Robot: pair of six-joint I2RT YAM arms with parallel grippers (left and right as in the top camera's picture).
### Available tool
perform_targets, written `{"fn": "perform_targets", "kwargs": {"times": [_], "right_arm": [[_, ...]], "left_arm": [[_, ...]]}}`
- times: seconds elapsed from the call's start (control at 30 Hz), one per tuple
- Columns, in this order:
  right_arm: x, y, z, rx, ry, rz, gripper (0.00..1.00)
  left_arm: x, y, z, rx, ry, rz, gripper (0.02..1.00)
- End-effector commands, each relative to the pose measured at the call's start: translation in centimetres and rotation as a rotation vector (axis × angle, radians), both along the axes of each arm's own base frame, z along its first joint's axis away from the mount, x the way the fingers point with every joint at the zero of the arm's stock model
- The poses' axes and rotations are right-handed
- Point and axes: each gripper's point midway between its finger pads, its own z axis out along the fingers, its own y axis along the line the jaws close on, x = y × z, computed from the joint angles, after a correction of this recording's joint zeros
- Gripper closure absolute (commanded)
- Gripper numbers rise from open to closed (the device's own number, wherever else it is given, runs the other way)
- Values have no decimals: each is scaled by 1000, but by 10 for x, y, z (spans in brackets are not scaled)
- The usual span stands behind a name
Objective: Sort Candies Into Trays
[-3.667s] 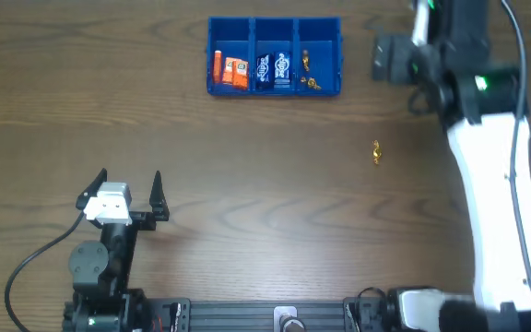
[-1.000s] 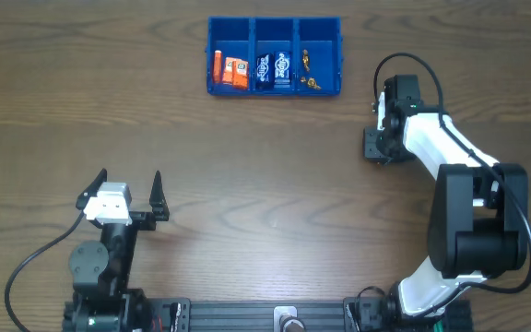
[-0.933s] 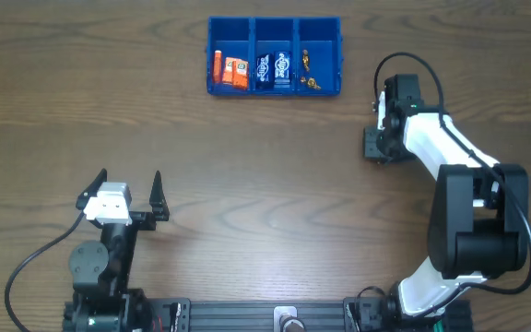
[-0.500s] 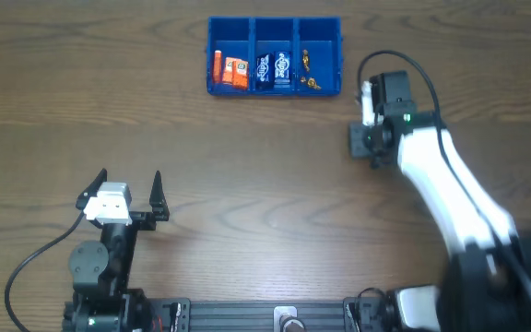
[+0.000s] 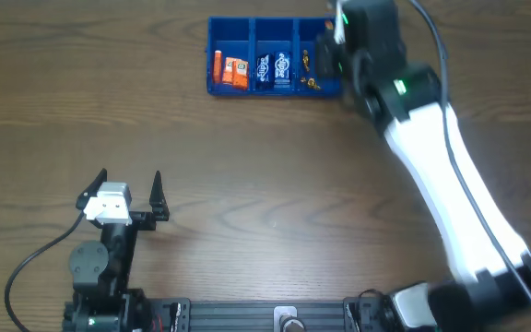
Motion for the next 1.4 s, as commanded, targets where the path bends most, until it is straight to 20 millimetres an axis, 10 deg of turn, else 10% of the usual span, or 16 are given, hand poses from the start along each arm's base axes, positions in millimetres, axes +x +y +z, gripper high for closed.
{"fn": "perform_targets", "kwargs": {"times": [0.03,0.33,0.7,0.8,0.87,0.9,1.2,1.4], "right_arm": [[51,-1,-32,-23,85,-64,965],[81,-8,-147,-57,293,-114,965],[93,-4,-171,-49,299,-110,941],[98,-3,-167,-41,275,-110,389],[105,4,-161,-9,243,-89,27],[108,5,-159,-2,229,-86,1],[73,-3,-52,-31,79,-19,1],[1,-74,23,-85,-72,-138,1]], "left_arm": [[-1,-1,-16,7,46,-10,20],[-1,-1,-16,7,46,-10,20],[-1,-1,-16,7,46,-10,23],[-1,-1,-16,7,46,-10,23],[-1,-1,-16,7,46,-10,23],[-1,-1,-16,7,46,-10,20],[-1,-1,-16,7,46,-10,20],[-1,-1,-16,7,46,-10,20]]}}
